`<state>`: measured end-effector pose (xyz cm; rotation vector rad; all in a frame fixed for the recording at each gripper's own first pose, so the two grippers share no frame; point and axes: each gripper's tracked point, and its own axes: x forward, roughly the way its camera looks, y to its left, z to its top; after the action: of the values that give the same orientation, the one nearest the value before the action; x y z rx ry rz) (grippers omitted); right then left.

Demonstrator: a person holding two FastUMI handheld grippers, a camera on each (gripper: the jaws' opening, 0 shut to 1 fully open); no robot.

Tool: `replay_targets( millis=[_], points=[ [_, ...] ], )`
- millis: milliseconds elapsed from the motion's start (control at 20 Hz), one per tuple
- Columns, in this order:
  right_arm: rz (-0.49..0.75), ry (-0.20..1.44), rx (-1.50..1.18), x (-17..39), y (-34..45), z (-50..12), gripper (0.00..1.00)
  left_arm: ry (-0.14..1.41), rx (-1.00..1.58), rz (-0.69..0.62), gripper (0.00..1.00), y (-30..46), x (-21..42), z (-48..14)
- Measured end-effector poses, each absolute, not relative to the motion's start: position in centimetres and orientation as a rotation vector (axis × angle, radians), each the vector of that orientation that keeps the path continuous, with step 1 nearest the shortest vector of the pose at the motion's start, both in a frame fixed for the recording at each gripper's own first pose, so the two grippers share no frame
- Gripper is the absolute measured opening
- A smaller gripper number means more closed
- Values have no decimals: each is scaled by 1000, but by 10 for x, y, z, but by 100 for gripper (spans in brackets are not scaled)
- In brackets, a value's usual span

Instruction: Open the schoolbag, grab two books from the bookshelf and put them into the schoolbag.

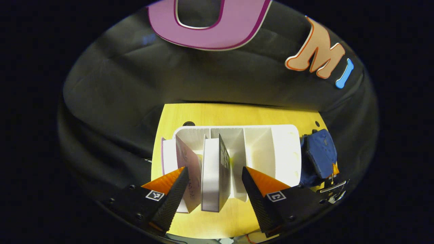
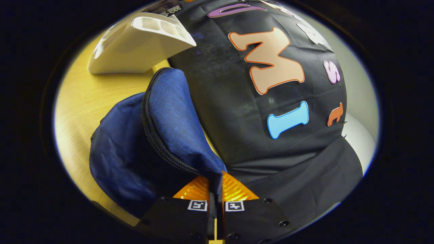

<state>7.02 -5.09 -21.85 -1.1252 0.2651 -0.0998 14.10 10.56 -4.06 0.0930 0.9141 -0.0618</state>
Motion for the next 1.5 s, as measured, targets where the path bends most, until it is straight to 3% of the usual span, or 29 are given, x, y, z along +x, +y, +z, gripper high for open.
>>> replay_targets(
  millis=[200,450,500,600,650,850,1200,1500],
  points=[
    [-109,262,-1122,67,-51,-213,5,1023,94,-64,92,107,153,-62],
    [-110,258,-1125,61,-52,-210,5,1124,64,-51,80,108,158,-89],
    [-110,258,-1123,61,-52,-209,4,1138,57,-52,72,108,158,-93],
    [-109,259,-1125,62,-53,-208,7,1160,48,-54,40,107,159,-100],
    [-110,259,-1124,61,-54,-208,5,1169,39,-63,48,104,159,-102],
    [-114,265,-1119,61,-54,-210,5,1215,4,-91,37,87,156,-106],
    [-128,267,-1093,58,-54,-209,5,1282,-32,36,33,85,143,-106],
    [-123,262,-1093,59,-55,-209,5,1243,-29,13,33,72,123,-67]
  ],
)
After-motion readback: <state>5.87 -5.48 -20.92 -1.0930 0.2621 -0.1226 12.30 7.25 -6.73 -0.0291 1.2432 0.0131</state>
